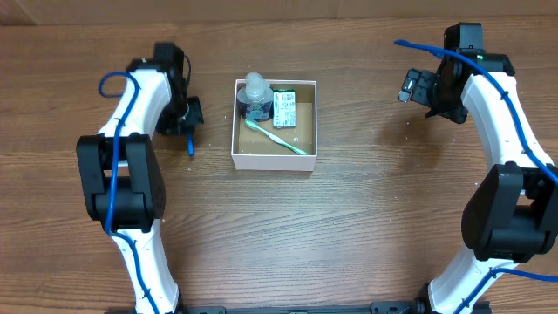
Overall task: Pack container
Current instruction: 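Lower the left gripper and grasp the blue razor, then carry the blue razor with the left gripper and lower it into the box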
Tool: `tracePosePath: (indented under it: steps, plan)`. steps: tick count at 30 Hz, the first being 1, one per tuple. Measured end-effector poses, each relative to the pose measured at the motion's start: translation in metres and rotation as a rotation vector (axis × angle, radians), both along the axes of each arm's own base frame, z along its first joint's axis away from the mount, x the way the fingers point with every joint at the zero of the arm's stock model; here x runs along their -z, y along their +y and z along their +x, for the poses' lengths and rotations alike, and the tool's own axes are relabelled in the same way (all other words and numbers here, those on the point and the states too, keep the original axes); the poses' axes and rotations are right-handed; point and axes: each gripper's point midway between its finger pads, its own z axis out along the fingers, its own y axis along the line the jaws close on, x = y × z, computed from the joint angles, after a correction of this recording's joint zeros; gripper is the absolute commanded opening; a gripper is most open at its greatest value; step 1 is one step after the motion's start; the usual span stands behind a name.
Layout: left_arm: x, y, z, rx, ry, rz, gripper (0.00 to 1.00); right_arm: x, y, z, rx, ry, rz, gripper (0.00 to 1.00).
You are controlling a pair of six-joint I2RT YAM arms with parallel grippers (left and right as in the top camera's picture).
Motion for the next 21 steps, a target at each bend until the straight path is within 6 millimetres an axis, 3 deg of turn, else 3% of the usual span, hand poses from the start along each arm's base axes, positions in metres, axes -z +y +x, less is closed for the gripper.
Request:
tracePosePath:
  steps: [2,6,9,11,12,15,18,21]
  plan:
    - [-0.038,-0.004,0.017,0.062,-0.059,-0.001,0.04,0.0,0.0,0.0,0.0,0.0,0.0,1.0]
    - [-0.108,-0.022,0.033,0.198,-0.194,0.006,0.04,0.0,0.0,0.0,0.0,0.0,0.0,1.0]
    - [-0.165,-0.057,0.034,0.386,-0.34,-0.007,0.05,0.0,0.0,0.0,0.0,0.0,0.0,1.0]
    - [-0.21,-0.097,0.02,0.599,-0.454,-0.039,0.04,0.0,0.0,0.0,0.0,0.0,0.0,1.0]
    - [-0.222,-0.112,0.013,0.685,-0.485,-0.047,0.04,0.0,0.0,0.0,0.0,0.0,0.0,1.0]
    - [-0.235,-0.148,-0.007,0.904,-0.516,-0.065,0.04,0.0,0.0,0.0,-0.001,0.0,0.0,1.0]
    - [-0.226,-0.179,-0.028,1.092,-0.475,-0.085,0.04,0.0,0.0,0.0,0.0,0.0,0.0,1.0]
    - [-0.211,-0.198,-0.043,1.222,-0.418,-0.1,0.04,0.0,0.0,0.0,0.0,0.0,0.0,1.0]
